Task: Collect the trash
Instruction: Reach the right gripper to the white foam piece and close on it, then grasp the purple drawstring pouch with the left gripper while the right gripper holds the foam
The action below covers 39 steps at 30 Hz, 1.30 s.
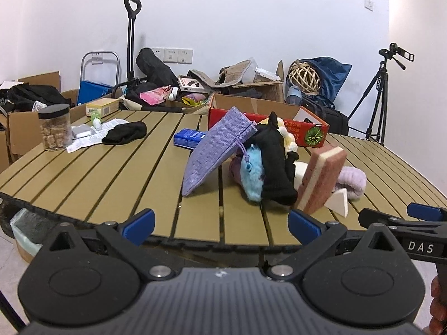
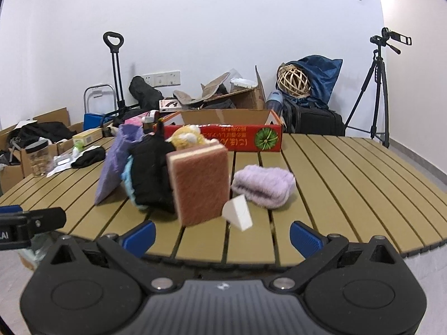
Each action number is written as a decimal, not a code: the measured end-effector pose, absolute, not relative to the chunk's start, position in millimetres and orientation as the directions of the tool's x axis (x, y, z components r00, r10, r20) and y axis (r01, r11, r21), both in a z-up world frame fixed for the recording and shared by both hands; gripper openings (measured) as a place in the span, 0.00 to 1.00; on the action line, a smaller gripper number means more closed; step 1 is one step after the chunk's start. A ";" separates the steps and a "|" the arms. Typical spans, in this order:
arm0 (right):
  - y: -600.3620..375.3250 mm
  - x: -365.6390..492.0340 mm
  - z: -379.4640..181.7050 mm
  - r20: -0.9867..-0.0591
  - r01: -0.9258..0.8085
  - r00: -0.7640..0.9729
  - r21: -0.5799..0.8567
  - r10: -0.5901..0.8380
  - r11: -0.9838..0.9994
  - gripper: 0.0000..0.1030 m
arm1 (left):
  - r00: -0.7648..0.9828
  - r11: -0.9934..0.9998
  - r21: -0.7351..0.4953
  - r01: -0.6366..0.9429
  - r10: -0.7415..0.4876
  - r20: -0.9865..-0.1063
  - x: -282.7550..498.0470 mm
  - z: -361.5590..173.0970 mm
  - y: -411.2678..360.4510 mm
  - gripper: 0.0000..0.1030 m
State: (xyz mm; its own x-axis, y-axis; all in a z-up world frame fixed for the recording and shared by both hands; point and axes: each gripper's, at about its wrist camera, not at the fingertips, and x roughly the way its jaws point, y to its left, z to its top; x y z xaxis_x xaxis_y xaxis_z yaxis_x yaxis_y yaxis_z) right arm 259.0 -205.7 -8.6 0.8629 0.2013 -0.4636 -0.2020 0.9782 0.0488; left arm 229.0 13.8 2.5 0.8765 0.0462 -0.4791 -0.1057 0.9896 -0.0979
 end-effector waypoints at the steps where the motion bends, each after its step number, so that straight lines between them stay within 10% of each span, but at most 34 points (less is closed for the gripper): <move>1: -205.3 265.6 -9.5 -0.458 -0.202 0.866 0.041 0.198 0.979 0.98 | 0.875 0.989 -0.105 -0.107 0.044 -0.482 234.2 1.4 13.5 1.00; 16: -193.3 353.0 -47.6 -0.527 -0.254 0.828 -0.045 0.193 0.966 0.68 | 0.856 0.983 -0.112 -0.145 0.068 -0.513 281.0 -24.2 23.2 1.00; 26: -191.3 368.3 -59.7 -0.553 -0.274 0.803 -0.008 0.224 0.962 0.21 | 0.843 0.978 -0.111 -0.177 0.092 -0.529 278.2 -33.9 44.5 1.00; 39: -220.8 357.6 -50.6 -0.473 -0.176 0.863 0.046 0.177 0.983 0.17 | 0.839 0.974 -0.047 -0.222 0.167 -0.518 282.7 -37.8 46.6 1.00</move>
State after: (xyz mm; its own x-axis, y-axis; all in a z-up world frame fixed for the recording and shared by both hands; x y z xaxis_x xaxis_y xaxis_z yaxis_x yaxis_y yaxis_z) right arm 357.6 -220.8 -50.6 0.8628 0.1771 -0.4735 -0.1765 0.9832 0.0461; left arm 282.7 46.6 -37.8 0.8393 0.1666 -0.5176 -0.2223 0.9738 -0.0471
